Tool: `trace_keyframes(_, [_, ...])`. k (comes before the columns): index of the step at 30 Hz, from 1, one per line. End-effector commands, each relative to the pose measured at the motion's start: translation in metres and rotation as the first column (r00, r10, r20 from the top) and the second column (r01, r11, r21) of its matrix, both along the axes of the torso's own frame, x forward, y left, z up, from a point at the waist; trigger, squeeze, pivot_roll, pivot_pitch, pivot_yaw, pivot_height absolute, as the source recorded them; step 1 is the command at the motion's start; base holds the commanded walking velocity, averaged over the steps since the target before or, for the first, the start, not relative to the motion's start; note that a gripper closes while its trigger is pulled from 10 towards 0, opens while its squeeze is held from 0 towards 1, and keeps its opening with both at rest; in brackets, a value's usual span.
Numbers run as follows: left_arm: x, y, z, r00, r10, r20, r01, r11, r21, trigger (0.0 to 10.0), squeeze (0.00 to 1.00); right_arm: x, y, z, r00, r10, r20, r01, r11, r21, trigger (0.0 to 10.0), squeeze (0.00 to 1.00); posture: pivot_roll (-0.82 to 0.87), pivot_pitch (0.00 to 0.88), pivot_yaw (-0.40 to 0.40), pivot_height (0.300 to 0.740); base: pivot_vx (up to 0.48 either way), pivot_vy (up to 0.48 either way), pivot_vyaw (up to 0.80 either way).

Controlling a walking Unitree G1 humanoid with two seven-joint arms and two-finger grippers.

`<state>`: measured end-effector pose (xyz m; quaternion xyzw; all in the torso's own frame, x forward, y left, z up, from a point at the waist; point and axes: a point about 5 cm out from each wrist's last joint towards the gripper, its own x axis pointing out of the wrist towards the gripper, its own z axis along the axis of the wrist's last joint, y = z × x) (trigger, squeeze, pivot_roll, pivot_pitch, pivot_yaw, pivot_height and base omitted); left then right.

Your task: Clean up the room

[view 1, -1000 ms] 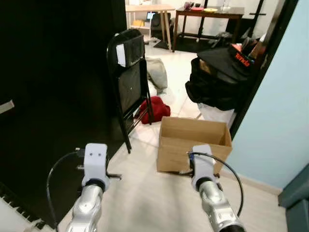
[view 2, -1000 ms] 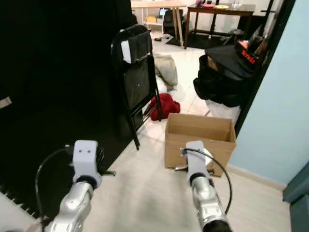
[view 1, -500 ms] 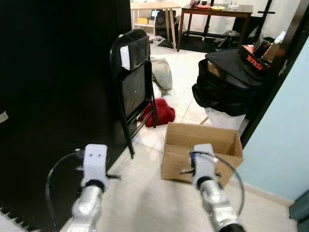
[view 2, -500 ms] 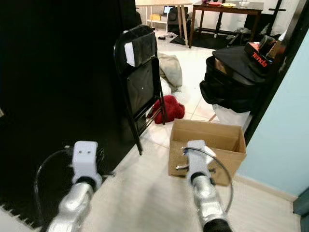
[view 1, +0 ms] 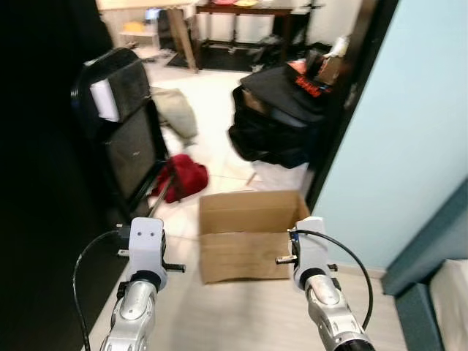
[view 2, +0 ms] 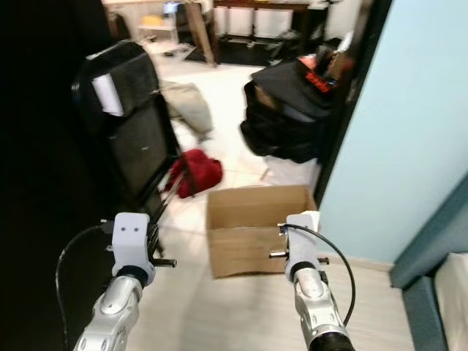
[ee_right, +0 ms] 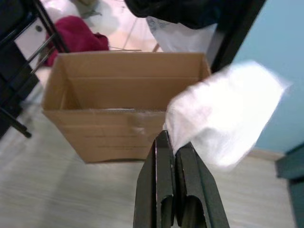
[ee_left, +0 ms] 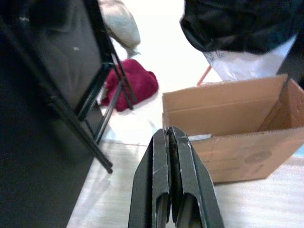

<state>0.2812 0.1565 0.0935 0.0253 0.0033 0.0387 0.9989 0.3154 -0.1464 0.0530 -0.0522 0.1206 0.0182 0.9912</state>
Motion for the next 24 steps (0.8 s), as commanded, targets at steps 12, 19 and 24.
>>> trace_keyframes(12, [-0.0019, 0.0001, -0.0030, 1.000, 0.003, -0.012, -0.003, 1.000, -0.001, 10.0, 0.00, -0.0027, -0.0017, -0.0039, 1.000, 0.004, -0.017, -0.004, 1.000, -0.009, 10.0, 0.00, -0.02, 0.089, 0.009, 0.740, 0.327, 0.000, 0.00])
trace_keyframes(19, [-0.0022, 0.0010, -0.0027, 1.000, 0.007, -0.010, -0.007, 1.000, -0.001, 10.0, 0.00, -0.0003, 0.0010, -0.0010, 1.000, 0.022, -0.004, -0.022, 1.000, 0.004, 10.0, 0.00, -0.02, 0.080, 0.007, 0.740, 0.329, 0.000, 0.00])
trace_keyframes(24, [-0.0020, 0.0012, -0.0020, 1.000, 0.009, -0.006, -0.009, 1.000, -0.001, 10.0, 0.00, 0.0016, 0.0045, 0.0024, 0.999, 0.038, 0.015, -0.038, 0.999, 0.017, 10.0, 0.00, -0.01, 0.074, 0.005, 0.740, 0.326, 0.000, 0.00])
